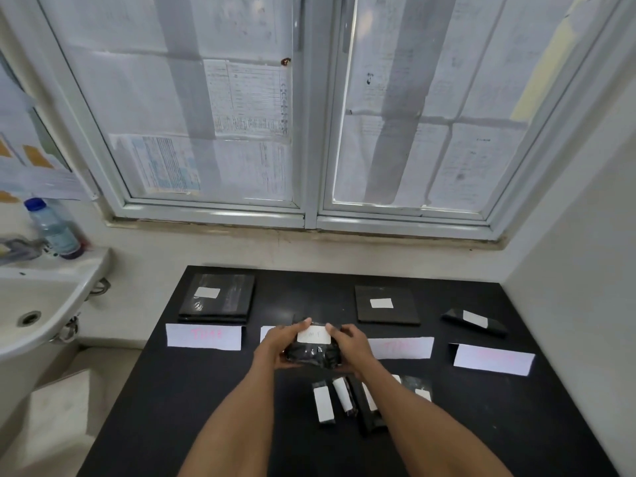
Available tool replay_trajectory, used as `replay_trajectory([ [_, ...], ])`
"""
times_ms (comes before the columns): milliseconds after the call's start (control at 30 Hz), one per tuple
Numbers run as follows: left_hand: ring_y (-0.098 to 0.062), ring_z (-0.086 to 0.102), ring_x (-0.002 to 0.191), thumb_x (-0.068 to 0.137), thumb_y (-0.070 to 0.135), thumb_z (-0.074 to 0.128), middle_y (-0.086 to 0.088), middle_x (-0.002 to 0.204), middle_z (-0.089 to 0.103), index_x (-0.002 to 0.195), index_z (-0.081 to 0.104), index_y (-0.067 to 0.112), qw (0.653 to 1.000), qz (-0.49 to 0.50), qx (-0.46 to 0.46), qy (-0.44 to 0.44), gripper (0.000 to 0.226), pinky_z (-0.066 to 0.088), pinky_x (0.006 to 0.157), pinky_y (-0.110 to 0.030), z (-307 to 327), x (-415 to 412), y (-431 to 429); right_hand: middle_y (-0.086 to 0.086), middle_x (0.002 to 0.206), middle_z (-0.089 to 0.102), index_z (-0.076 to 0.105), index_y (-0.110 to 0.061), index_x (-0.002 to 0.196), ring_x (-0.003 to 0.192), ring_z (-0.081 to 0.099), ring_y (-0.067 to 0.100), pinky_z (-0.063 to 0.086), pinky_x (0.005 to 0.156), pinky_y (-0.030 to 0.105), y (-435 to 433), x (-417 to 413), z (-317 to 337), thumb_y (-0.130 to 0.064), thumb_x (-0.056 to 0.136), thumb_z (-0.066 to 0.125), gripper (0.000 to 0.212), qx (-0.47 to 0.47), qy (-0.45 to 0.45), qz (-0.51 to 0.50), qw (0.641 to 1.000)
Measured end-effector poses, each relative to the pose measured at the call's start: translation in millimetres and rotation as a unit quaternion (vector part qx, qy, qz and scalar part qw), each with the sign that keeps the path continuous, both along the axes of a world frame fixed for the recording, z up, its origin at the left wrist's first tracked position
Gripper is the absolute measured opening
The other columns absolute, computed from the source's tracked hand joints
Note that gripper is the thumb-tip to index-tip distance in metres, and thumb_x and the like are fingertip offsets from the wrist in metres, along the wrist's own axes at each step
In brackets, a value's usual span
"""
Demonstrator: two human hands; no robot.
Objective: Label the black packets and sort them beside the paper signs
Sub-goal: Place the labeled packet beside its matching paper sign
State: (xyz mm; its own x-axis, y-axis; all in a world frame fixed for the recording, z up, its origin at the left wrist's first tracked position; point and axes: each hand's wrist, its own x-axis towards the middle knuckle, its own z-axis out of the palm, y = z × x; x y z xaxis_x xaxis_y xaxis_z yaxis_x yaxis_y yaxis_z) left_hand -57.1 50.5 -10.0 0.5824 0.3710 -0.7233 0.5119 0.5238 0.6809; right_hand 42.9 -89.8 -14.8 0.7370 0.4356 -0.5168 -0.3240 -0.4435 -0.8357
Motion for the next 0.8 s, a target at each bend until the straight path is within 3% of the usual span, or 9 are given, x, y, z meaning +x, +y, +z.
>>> replay_trajectory([
  [167, -0.031, 0.068, 0.093, 0.073, 0.045, 0.08, -0.014, 0.107, 0.065, 0.108, 0.054, 0.01, 0.998, 0.035, 0.042, -0.026, 0.056, 0.061, 0.067, -0.044, 4, 11, 5, 0.007, 0.111, 0.06, 0.057, -0.02, 0.113, 0.1, 0.062, 0.027, 0.061, 0.07, 0.046, 12, 15, 8, -0.045, 0.083, 0.069, 0.042, -0.02, -0.024, -0.001, 1.0],
  [267, -0.031, 0.066, 0.096, 0.08, 0.042, 0.075, -0.015, 0.108, 0.063, 0.105, 0.055, 0.009, 0.997, 0.037, 0.059, -0.037, 0.046, 0.06, 0.075, -0.045, 1, 21, 14, 0.009, 0.108, 0.063, 0.058, -0.018, 0.108, 0.097, 0.064, 0.028, 0.059, 0.078, 0.05, 26, 31, 6, -0.043, 0.082, 0.069, 0.038, -0.026, -0.03, -0.011, 0.999],
  [400, -0.032, 0.065, 0.098, 0.088, 0.031, 0.068, -0.02, 0.109, 0.064, 0.11, 0.056, 0.002, 0.995, 0.045, 0.067, -0.054, 0.038, 0.059, 0.078, -0.046, -4, 37, 33, 0.007, 0.105, 0.06, 0.055, -0.019, 0.11, 0.094, 0.064, 0.026, 0.061, 0.073, 0.049, 44, 54, 4, -0.043, 0.084, 0.069, 0.038, -0.026, -0.041, 0.013, 0.999],
  [600, -0.036, 0.062, 0.096, 0.097, 0.006, 0.053, -0.027, 0.11, 0.061, 0.116, 0.056, -0.009, 0.994, 0.079, 0.063, -0.04, 0.024, 0.054, 0.086, -0.054, -13, 74, 70, 0.016, 0.11, 0.066, 0.061, -0.007, 0.111, 0.097, 0.067, 0.032, 0.059, 0.076, 0.053, 87, 96, -14, -0.022, 0.086, 0.071, 0.03, -0.01, 0.013, 0.033, 0.999],
  [667, -0.034, 0.061, 0.093, 0.098, -0.002, 0.047, -0.026, 0.109, 0.06, 0.114, 0.056, -0.006, 0.994, 0.081, 0.072, -0.016, 0.019, 0.055, 0.08, -0.053, -16, 87, 84, 0.02, 0.107, 0.069, 0.067, 0.0, 0.106, 0.096, 0.068, 0.033, 0.057, 0.084, 0.053, 102, 108, -21, -0.016, 0.087, 0.07, 0.025, -0.017, 0.016, 0.044, 0.999],
  [733, -0.03, 0.062, 0.084, 0.096, -0.008, 0.042, -0.023, 0.107, 0.06, 0.108, 0.057, -0.002, 0.994, 0.08, 0.076, 0.01, 0.02, 0.056, 0.066, -0.043, -23, 100, 99, 0.021, 0.104, 0.07, 0.069, 0.003, 0.104, 0.096, 0.068, 0.033, 0.056, 0.086, 0.051, 119, 121, -30, -0.014, 0.087, 0.069, 0.024, -0.038, 0.014, 0.062, 0.997],
  [800, -0.028, 0.06, 0.083, 0.094, -0.008, 0.042, -0.018, 0.106, 0.059, 0.108, 0.06, 0.001, 0.992, 0.076, 0.091, 0.032, 0.025, 0.053, 0.062, -0.034, -28, 109, 111, 0.019, 0.102, 0.069, 0.069, 0.003, 0.101, 0.095, 0.068, 0.032, 0.058, 0.083, 0.048, 132, 130, -36, -0.013, 0.088, 0.067, 0.021, -0.058, 0.017, 0.074, 0.995],
])
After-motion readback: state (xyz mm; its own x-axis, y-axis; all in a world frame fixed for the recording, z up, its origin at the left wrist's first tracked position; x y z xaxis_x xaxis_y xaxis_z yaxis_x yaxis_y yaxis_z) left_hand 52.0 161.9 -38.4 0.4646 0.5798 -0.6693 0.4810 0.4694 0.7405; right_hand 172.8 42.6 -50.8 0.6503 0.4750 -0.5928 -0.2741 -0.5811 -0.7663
